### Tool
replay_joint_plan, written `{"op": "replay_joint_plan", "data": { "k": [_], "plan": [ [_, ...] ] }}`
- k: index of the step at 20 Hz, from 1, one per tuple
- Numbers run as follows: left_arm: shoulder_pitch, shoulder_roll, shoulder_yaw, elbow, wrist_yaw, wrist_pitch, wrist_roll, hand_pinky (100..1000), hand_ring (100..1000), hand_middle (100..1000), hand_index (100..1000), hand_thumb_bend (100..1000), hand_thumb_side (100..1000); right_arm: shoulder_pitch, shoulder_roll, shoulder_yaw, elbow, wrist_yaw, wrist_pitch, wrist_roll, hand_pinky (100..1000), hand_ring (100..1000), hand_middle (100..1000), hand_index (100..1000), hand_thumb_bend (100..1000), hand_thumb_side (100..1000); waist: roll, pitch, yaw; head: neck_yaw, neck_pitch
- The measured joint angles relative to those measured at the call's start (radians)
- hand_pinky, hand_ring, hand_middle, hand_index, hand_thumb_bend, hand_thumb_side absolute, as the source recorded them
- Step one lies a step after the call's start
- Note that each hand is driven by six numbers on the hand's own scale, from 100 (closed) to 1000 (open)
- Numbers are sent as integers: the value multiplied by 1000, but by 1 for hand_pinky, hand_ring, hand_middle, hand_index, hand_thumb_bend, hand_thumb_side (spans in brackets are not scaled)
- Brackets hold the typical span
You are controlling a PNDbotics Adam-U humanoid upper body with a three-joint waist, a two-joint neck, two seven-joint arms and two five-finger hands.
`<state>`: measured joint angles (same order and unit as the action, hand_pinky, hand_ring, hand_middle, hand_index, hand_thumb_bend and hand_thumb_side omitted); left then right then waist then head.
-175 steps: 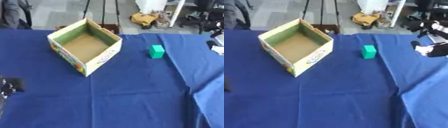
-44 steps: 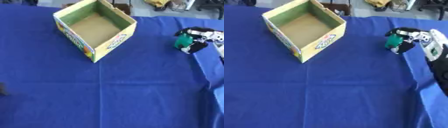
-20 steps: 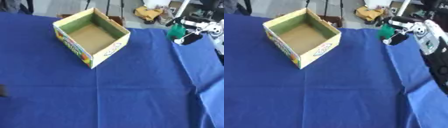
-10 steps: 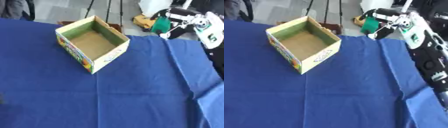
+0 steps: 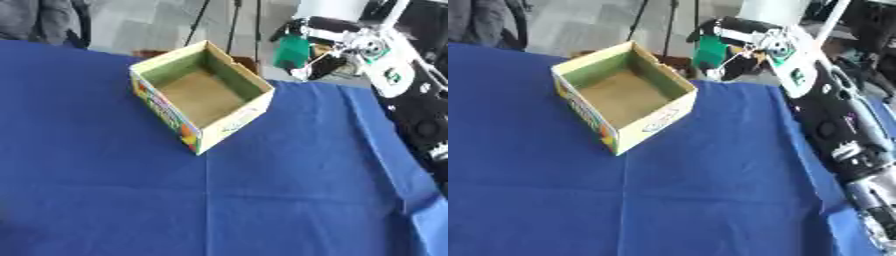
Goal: Pick up objects on the table and place them in the box.
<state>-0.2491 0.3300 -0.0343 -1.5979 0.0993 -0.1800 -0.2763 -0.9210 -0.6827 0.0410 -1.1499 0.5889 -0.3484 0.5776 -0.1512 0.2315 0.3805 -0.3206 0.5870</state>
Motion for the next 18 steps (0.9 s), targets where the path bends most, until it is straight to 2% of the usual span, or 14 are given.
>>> {"op": "replay_joint_plan", "data": {
  "k": [9, 14, 18],
  "plan": [
    [-18, -20, -19, -5, 7, -4, -20, 630, 546, 547, 664, 366, 1000, -25, 19, 3, 39, 21, -3, -35, 354, 440, 884, 915, 100, 157, 9, 35, 91, -20, -18],
    [-24, -23, -27, -7, 10, -7, -28, 631, 546, 547, 664, 363, 1000, -39, 31, 3, 52, 40, -8, -57, 362, 444, 884, 915, 100, 186, 10, 45, 116, -30, -29],
    [-28, -23, -31, -7, 11, -7, -33, 632, 546, 547, 664, 363, 1000, -45, 47, 5, 65, 54, -12, -79, 386, 461, 885, 911, 100, 248, 11, 51, 127, -30, -39]
  ]
}}
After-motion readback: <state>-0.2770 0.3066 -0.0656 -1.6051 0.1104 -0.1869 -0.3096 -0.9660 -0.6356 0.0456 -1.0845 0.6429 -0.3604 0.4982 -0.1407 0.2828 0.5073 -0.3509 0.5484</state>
